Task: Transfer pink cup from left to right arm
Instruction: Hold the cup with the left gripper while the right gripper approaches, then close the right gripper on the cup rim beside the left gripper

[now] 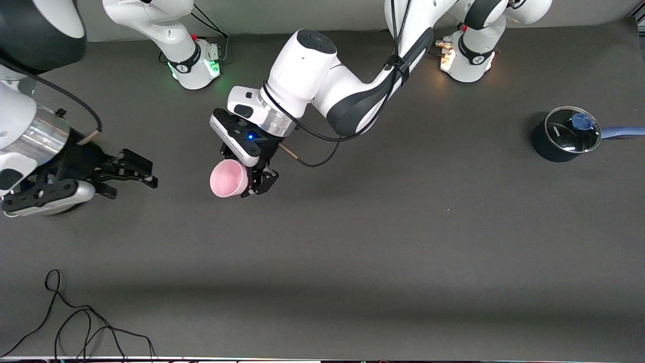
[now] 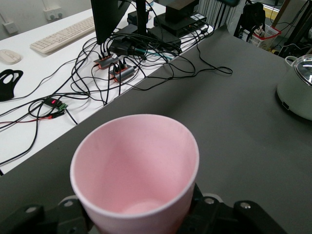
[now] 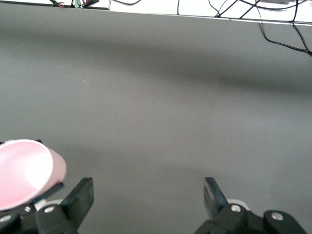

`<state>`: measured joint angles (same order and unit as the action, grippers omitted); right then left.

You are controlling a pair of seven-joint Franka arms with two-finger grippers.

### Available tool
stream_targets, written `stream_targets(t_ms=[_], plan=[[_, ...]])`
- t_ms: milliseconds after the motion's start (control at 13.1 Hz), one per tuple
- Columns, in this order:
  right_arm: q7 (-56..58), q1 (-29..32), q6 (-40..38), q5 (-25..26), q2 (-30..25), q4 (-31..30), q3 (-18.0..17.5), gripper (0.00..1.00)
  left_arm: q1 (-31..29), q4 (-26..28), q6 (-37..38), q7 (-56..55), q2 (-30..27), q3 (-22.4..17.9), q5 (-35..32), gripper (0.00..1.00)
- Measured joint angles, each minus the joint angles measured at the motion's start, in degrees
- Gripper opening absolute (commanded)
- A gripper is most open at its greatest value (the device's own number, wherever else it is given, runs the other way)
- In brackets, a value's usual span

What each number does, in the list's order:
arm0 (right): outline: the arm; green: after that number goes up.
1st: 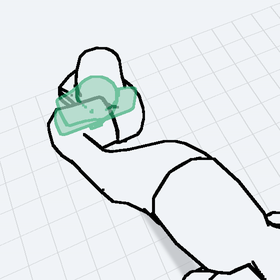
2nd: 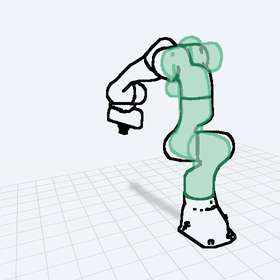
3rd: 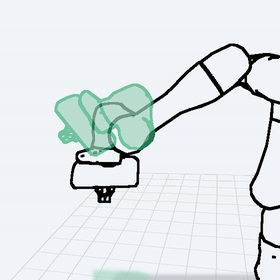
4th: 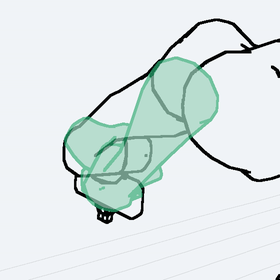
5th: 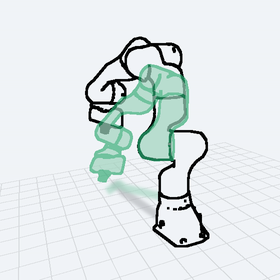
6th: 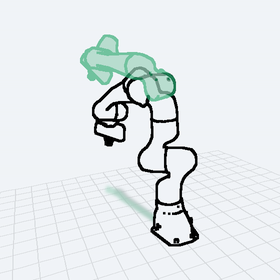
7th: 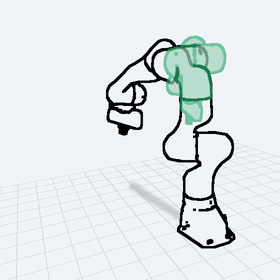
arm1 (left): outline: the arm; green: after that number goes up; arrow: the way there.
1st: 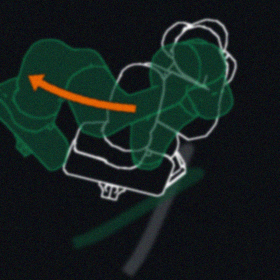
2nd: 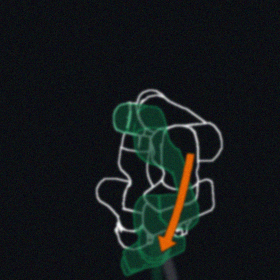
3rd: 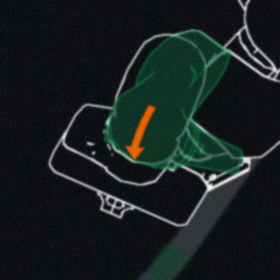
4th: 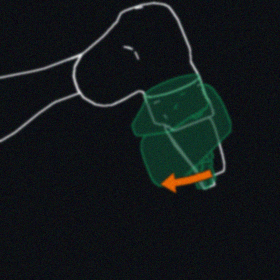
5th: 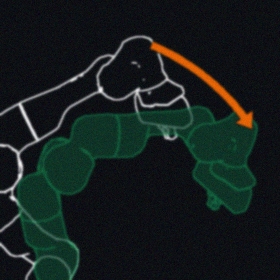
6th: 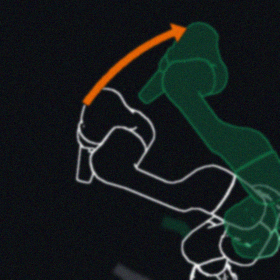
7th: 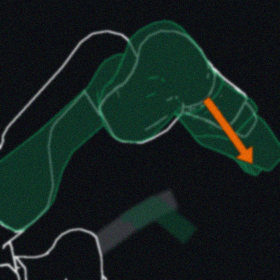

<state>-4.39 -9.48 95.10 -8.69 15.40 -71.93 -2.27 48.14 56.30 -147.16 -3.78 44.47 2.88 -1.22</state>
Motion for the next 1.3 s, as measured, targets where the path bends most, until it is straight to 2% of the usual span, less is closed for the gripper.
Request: stream_targets(t_ms=[764, 993, 1299], plan=[[-3.09, -2.71, 0.47, -2.8, 0.73, 0.38, -0.1, 1.0, -0.01, -0.26, 2.44, -0.02, -0.91, -0.25, 0.0, 0.0], [-3.43, -4.23, 0.43, -6.66, 1.27, 0.36, -0.11, 1.0, -0.06, -0.8, 2.83, -0.02, -1.32, -0.63, -0.16, 0.0], [-3.23, -5.93, 0.41, -7.54, 1.97, 0.36, -0.18, 1.0, -0.09, -0.81, 2.6, -0.05, -2.16, -1.49, -0.17, 0.0]])
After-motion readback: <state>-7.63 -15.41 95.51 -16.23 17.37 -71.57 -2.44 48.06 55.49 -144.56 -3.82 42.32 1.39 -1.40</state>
